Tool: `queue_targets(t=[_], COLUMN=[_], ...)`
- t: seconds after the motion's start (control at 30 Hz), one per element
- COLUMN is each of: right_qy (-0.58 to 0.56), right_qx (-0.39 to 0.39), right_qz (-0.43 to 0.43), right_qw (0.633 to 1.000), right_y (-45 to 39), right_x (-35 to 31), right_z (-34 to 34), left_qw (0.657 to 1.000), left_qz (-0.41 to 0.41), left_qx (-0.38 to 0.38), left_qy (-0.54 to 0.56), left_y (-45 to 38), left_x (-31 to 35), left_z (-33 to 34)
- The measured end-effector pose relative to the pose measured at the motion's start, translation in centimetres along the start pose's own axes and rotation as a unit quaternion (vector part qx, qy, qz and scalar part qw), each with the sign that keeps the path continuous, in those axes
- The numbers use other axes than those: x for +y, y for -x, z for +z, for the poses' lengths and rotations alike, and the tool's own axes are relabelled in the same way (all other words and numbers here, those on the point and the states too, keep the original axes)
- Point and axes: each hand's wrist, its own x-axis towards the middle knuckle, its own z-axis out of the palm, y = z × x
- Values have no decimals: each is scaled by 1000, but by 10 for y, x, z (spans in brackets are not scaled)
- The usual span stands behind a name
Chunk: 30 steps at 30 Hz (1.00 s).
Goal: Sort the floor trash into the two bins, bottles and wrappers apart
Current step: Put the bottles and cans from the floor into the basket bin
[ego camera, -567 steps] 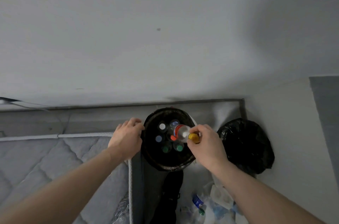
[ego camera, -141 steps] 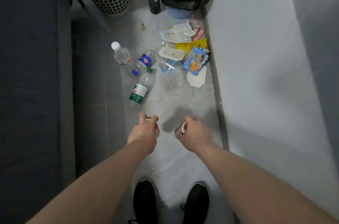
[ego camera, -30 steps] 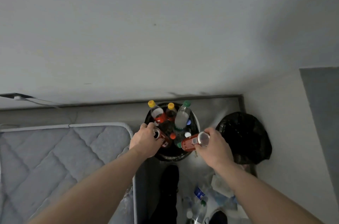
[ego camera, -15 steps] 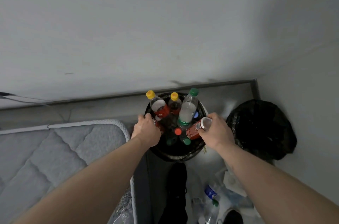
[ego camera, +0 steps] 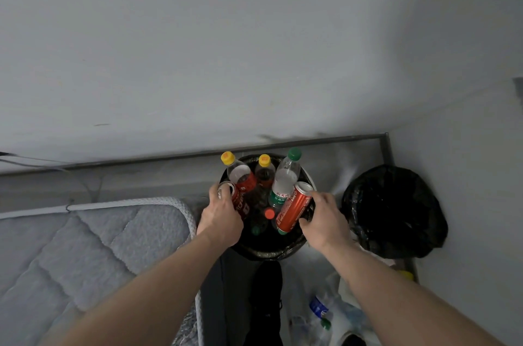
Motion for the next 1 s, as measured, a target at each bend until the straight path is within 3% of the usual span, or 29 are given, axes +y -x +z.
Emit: queue_targets(t=[0.27,0.43,0.7,1.0], right_qy=[-20,-5,-57,-47], right_qx=[2,-43,-47,-48], right_qz=[-24,16,86,113], right_qw=[1000,999,994,991], right_y=[32,91,178,260], right_x=[9,42,140,281], right_z=[4,-7,-13,11], left_qw=[995,989,976,984], left_qz=[82,129,137,105], left_qx=[22,-43,-121,-99], left_qy=[-42,-61,-115,-109], left_y=[34,74,142,232], left_x=[-1,-1,25,51], left_z=[6,23,68,148])
